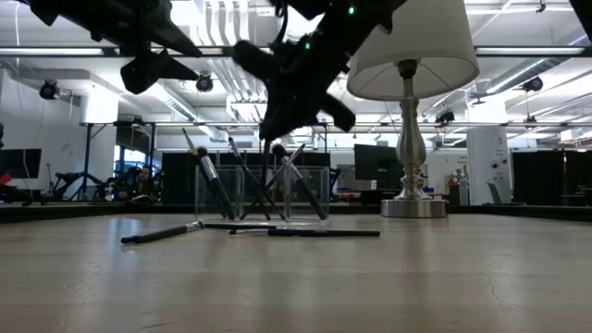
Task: Put items in baskets/containers
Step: Put the foundation brush into the transparent organizer, then put the eyeshadow brush into the transparent organizer
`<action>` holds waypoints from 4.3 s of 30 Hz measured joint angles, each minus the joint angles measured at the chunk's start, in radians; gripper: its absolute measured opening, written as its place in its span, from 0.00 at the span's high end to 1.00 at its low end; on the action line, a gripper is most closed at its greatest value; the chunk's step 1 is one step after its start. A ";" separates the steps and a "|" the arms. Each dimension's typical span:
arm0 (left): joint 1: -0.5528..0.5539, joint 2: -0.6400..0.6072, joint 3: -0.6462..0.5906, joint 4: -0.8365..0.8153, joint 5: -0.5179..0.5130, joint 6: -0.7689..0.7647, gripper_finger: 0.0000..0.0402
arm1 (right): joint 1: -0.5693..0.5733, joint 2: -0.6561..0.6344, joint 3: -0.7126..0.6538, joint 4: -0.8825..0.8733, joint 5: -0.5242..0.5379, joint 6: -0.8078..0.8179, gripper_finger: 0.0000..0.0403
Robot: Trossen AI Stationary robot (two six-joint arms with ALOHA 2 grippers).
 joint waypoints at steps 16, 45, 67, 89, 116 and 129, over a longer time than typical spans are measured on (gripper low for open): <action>-0.002 -0.049 0.000 -0.050 -0.001 0.021 0.50 | -0.027 -0.055 0.092 -0.045 0.062 -0.087 0.93; -0.002 -0.046 -0.004 -0.052 -0.017 0.045 0.50 | -0.074 0.064 0.066 -0.138 -0.146 -0.085 0.88; -0.078 -0.078 -0.013 -0.163 0.001 -0.069 0.50 | 0.104 -0.064 0.064 -0.259 -0.138 -0.469 0.50; -0.349 -0.031 -0.049 -0.191 -0.138 -0.154 0.50 | 0.166 0.213 0.170 -0.257 -0.280 -0.577 0.54; -0.413 0.163 -0.394 0.393 -0.046 -0.168 0.50 | 0.151 0.278 0.177 -0.246 -0.329 -0.454 0.97; -0.416 0.367 -0.386 0.584 -0.065 0.051 0.50 | 0.136 0.280 0.289 -0.243 -0.296 -0.450 0.97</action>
